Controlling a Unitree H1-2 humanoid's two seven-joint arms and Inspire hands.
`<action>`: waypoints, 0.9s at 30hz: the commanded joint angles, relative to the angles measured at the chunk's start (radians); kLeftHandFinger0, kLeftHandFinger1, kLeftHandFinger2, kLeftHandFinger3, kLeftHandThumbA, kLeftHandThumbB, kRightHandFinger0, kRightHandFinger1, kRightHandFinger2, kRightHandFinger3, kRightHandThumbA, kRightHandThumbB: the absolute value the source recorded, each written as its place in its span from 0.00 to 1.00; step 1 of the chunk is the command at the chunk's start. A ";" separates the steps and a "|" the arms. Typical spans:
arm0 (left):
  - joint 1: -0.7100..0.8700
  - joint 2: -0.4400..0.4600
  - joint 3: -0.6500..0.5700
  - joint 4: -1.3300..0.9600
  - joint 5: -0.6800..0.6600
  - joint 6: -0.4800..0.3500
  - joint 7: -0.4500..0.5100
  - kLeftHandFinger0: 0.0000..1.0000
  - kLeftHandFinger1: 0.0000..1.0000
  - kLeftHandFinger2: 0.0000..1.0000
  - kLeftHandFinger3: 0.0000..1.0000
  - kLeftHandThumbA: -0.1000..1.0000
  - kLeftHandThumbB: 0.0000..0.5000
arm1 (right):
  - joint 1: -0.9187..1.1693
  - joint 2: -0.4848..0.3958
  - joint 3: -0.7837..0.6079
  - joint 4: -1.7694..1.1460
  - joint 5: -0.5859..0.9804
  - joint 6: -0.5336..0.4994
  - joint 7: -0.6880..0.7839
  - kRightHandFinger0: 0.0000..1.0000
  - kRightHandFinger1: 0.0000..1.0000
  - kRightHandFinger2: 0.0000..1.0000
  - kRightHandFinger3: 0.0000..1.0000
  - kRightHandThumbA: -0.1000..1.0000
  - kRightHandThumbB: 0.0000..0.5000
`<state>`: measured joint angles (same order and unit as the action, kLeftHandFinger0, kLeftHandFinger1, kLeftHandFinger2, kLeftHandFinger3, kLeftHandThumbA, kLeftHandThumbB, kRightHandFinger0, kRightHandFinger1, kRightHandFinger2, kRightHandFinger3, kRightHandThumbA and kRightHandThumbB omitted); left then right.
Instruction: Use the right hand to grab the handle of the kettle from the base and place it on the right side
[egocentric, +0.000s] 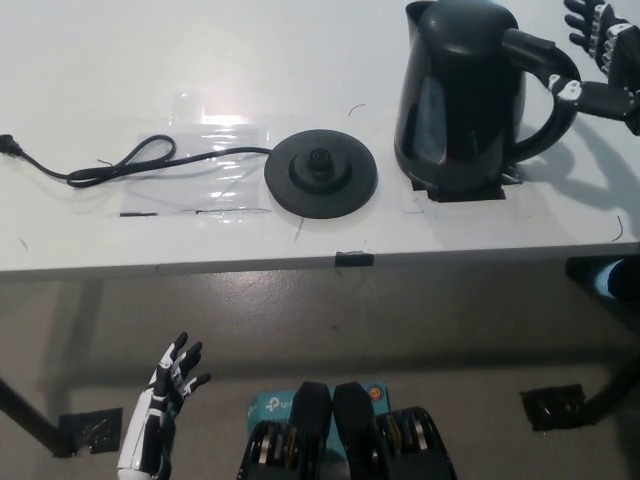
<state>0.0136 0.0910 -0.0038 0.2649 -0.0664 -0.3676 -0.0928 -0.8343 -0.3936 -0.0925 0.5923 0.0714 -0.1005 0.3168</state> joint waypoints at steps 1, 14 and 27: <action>-0.008 0.012 -0.002 -0.016 -0.010 -0.038 -0.023 0.91 1.00 0.98 1.00 1.00 1.00 | 0.052 -0.028 -0.070 -0.185 0.036 -0.025 -0.061 1.00 1.00 1.00 1.00 0.90 1.00; -0.071 0.030 0.007 -0.007 -0.001 -0.029 -0.018 0.96 1.00 1.00 1.00 1.00 0.98 | 0.585 0.333 -0.140 -1.215 -0.127 -0.208 -0.245 1.00 1.00 1.00 1.00 1.00 0.91; -0.081 0.043 -0.030 -0.023 0.000 -0.041 -0.060 1.00 1.00 1.00 1.00 1.00 1.00 | 0.886 0.414 -0.004 -0.785 -0.237 -0.369 -0.238 1.00 1.00 1.00 1.00 1.00 0.45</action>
<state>-0.0396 0.1051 -0.0089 0.2852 -0.0683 -0.3666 -0.0984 0.0083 0.0104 -0.1310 -0.2259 -0.0681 -0.2477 0.1703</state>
